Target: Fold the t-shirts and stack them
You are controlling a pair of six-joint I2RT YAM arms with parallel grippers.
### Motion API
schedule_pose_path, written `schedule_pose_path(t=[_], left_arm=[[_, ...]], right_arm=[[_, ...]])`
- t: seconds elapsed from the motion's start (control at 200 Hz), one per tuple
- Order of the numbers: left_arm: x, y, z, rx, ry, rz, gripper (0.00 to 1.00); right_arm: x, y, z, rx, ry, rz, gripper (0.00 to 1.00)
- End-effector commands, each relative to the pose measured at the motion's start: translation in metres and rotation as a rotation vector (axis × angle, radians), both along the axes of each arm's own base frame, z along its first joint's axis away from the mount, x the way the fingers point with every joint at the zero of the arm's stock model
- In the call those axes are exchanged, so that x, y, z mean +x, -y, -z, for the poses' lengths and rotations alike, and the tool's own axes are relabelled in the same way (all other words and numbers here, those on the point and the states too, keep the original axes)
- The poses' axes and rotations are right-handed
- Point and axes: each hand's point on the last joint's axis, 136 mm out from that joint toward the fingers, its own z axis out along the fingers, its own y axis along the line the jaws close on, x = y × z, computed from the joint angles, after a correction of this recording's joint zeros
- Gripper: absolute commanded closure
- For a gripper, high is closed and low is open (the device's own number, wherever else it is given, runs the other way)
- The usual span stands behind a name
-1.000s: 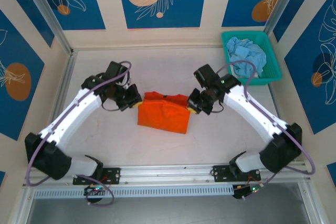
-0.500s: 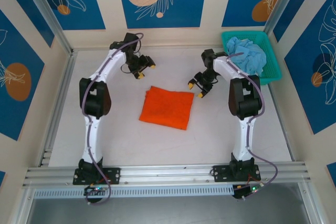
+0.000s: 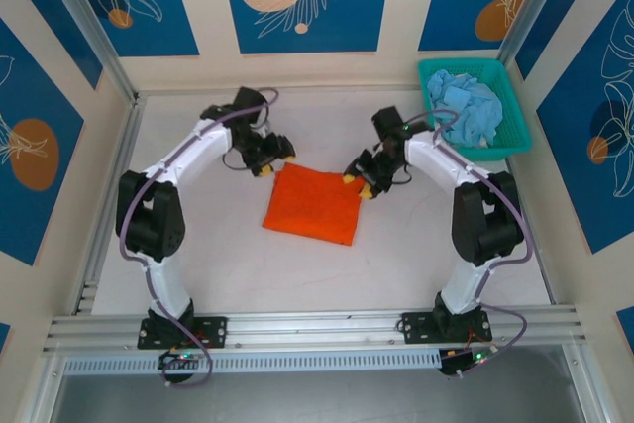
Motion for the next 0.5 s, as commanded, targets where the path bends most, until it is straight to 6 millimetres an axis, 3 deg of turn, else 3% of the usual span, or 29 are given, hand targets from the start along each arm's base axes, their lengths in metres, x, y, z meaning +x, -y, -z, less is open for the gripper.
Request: schedule_pose_path(t=[0.0,0.105,0.285,0.385,0.495], left_arm=[[-0.037,0.030,0.026,-0.076,-0.049,0.131,0.39],[-0.069,0.032,0.060,-0.023,-0.091,0.179,0.44],[-0.111,-0.013,0.111,0.133,-0.135,0.155,0.46],[-0.134,-0.032,0.122,0.169,-0.146,0.150,0.46],[-0.151,-0.049,0.120,0.190,-0.114,0.126,0.46]], right_arm=[[-0.027,-0.033,0.016,0.069,-0.018,-0.032,0.54],[-0.059,-0.044,0.046,0.059,-0.087,-0.022,0.60],[-0.096,-0.038,0.084,-0.064,-0.141,-0.082,0.65],[-0.110,-0.029,0.095,-0.121,-0.152,-0.111,0.67],[-0.121,-0.024,0.096,-0.185,-0.108,-0.186,0.66]])
